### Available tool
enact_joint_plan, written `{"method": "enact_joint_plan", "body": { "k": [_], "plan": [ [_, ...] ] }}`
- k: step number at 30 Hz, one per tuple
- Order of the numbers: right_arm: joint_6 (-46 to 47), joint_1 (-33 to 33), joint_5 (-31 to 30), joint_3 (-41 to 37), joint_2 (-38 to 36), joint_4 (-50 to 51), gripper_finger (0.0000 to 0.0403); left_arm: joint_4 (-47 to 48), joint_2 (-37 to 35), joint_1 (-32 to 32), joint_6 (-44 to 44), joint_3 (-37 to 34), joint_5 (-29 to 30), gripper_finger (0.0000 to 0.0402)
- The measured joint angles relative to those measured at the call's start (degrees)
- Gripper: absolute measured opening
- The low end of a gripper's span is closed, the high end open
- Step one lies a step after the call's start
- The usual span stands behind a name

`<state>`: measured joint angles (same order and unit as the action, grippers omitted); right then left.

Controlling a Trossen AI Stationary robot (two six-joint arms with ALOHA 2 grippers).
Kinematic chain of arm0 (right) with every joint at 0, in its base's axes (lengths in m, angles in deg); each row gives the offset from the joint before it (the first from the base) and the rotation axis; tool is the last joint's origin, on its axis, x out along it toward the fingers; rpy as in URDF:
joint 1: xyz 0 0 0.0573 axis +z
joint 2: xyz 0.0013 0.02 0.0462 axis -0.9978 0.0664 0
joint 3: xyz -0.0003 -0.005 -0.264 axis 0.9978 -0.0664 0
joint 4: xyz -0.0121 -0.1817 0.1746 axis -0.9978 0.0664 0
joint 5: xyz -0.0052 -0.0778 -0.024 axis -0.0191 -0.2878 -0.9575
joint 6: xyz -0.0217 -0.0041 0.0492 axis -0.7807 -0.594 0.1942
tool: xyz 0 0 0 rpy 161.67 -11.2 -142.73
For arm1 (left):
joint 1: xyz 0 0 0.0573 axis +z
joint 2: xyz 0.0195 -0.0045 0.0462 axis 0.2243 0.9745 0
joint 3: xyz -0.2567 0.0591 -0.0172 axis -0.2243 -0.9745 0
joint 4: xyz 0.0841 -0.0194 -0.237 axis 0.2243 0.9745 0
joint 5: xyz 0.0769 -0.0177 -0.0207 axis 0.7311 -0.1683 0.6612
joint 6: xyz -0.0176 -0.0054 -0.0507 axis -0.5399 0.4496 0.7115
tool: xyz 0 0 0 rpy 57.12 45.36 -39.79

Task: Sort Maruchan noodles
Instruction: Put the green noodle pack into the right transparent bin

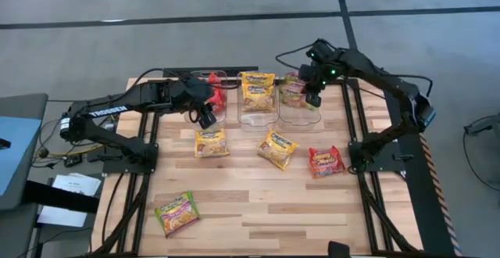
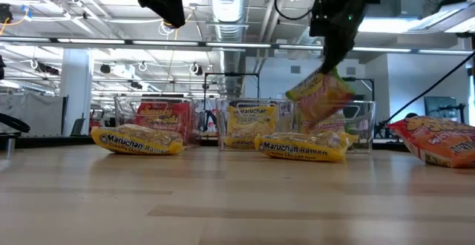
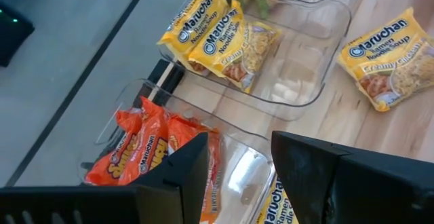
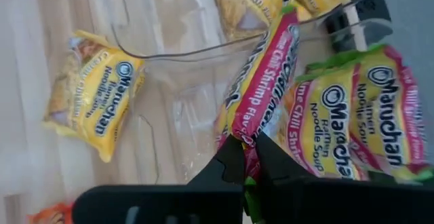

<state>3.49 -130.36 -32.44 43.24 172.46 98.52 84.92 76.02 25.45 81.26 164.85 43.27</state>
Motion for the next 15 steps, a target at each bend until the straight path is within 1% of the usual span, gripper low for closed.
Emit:
{"method": "enact_joint_plan", "body": {
  "k": [5,8,12,15],
  "plan": [
    [-1.02,-1.18,-0.09,-5.78,0.00,-5.73,0.0011,0.00,0.02,0.15,1.25,0.01,0.03,0.0151],
    [-2.16,-1.83,-0.39,-8.43,0.15,-9.26,0.0018,0.00,0.02,0.13,2.38,0.01,0.01,0.0151],
    [-4.15,-2.14,-3.98,-11.51,0.22,-13.37,0.0025,0.00,0.02,0.13,3.94,-0.01,0.01,0.0151],
    [-4.63,-2.25,-4.83,-12.29,0.24,-13.53,0.0024,0.00,0.02,0.13,3.91,0.01,0.01,0.0151]
  ]
}}
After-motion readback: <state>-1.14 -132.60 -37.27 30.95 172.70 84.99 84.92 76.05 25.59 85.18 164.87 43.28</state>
